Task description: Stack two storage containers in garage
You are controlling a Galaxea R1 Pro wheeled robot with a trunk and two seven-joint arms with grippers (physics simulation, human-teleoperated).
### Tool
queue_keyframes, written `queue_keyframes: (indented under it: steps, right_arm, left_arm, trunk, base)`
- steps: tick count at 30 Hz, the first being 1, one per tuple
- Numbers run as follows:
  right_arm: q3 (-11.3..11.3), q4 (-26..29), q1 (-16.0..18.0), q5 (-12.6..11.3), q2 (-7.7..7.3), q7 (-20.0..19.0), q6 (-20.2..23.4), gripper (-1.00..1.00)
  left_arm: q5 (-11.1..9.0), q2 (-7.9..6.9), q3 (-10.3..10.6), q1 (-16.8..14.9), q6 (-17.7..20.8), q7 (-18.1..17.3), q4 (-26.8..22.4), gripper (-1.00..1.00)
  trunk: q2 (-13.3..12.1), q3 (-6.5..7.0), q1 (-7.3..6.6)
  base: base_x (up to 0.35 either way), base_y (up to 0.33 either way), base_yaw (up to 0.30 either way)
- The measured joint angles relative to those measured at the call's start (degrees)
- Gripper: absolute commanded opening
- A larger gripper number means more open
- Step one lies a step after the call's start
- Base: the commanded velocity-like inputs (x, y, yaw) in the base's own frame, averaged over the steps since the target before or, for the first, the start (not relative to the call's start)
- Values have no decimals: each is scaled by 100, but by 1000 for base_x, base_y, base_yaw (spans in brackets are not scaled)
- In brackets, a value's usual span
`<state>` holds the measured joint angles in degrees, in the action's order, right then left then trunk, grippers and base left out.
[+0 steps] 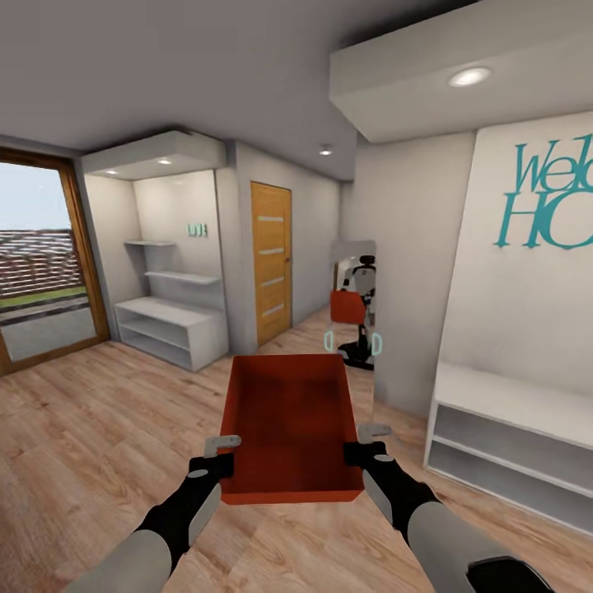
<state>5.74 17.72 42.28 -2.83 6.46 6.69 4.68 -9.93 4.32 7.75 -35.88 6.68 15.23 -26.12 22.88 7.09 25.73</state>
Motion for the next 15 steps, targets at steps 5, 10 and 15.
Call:
queue_keyframes:
  steps: [5, 10, 15]
  right_arm:
    - [4, 0, 0, -6, -1, 0, -1, -100]
    - [6, 0, 0, -7, -2, 0, 1, -100]
    - [8, 0, -1, -10, -2, 1, 0, -100]
  left_arm:
    - [2, 1, 0, -1, 0, 0, 0, -100]
    - [2, 1, 0, 0, 0, 1, 0, -100]
    - [-1, 0, 1, 1, 0, 0, 0, -100]
  trunk:
    - [0, 0, 0]
    - [0, 0, 0]
    - [0, 0, 0]
  base:
    - [324, 0, 0]
    - [324, 0, 0]
    - [325, 0, 0]
